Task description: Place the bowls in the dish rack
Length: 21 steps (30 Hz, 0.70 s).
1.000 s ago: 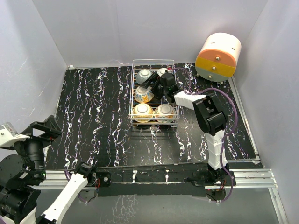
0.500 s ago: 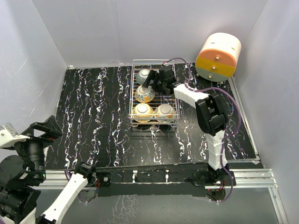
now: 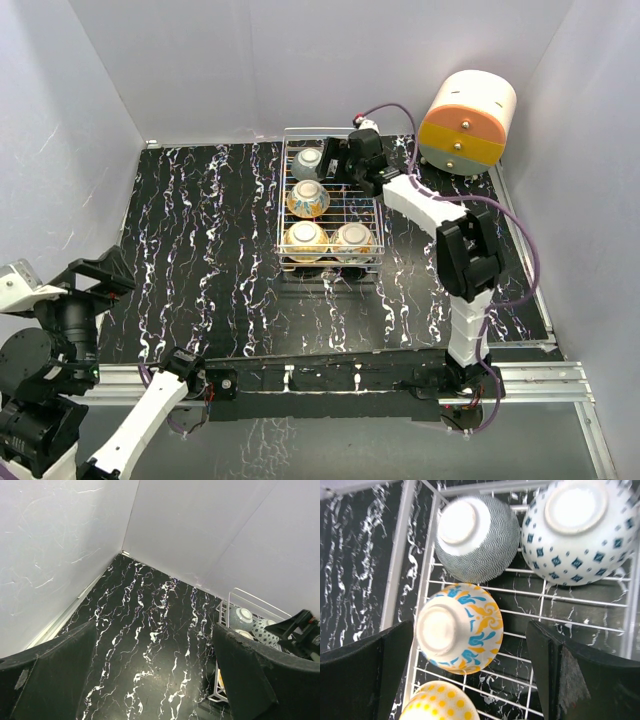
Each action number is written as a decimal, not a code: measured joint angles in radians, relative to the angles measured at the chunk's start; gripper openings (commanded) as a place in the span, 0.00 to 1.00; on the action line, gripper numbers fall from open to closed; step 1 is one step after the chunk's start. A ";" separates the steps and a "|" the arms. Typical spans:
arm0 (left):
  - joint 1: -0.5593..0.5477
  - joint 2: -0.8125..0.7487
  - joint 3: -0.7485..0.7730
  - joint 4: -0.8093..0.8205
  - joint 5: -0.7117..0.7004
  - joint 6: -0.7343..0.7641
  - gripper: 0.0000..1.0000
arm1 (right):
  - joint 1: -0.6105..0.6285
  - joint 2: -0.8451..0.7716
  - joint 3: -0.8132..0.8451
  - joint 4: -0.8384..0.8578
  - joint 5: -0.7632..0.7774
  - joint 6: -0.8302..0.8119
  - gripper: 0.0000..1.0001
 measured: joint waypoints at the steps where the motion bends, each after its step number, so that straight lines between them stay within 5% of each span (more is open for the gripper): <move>1: 0.000 0.005 0.000 0.000 0.002 0.000 0.97 | 0.001 -0.024 0.000 -0.007 0.011 -0.019 0.99; 11: 0.000 0.093 -0.019 0.014 0.071 0.001 0.97 | 0.010 -0.298 -0.048 -0.092 0.074 -0.161 0.99; 21: -0.002 0.193 -0.117 0.079 0.199 -0.014 0.97 | 0.010 -0.392 -0.248 -0.210 0.138 -0.233 0.99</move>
